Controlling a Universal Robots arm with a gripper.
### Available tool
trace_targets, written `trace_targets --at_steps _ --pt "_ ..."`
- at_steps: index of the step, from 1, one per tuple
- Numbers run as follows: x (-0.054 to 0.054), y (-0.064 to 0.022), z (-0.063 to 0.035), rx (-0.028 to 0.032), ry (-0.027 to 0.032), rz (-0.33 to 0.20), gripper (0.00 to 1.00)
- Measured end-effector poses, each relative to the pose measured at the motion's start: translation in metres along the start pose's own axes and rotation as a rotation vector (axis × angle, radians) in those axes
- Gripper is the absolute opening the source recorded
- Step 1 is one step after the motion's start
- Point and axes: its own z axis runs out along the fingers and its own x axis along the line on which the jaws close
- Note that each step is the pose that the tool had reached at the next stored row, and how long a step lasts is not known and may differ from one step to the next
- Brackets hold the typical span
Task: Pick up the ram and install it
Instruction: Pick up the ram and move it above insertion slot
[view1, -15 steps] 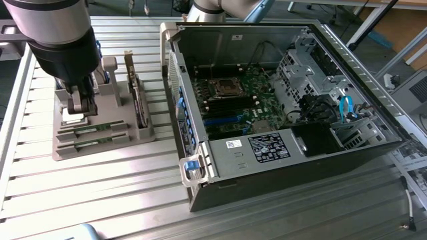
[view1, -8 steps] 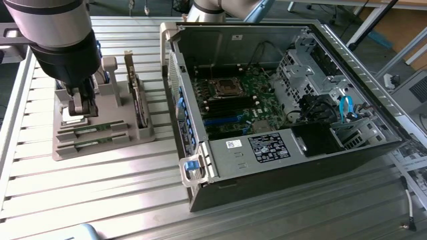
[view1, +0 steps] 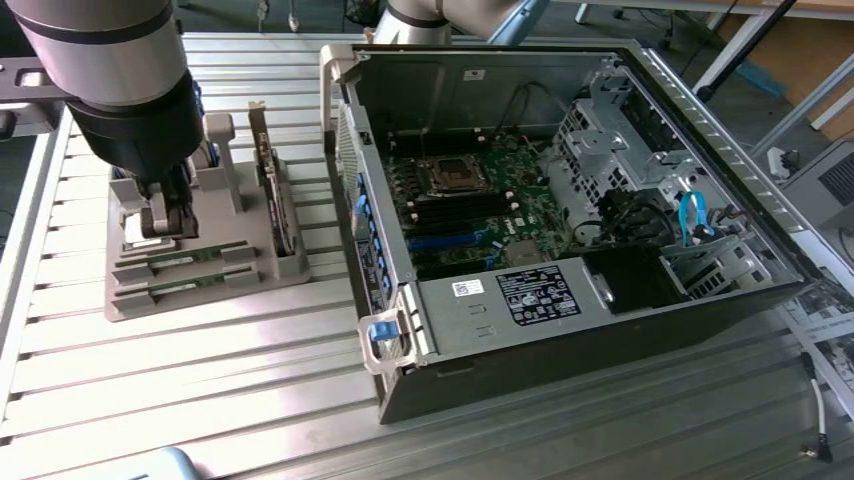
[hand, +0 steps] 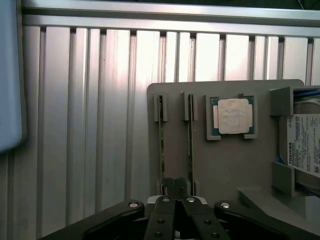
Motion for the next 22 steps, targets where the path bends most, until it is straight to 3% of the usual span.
trace_targets --at_steps 22 --pt "0.000 -0.0006 0.0225 0.0001 0.0000 0.000 0.11"
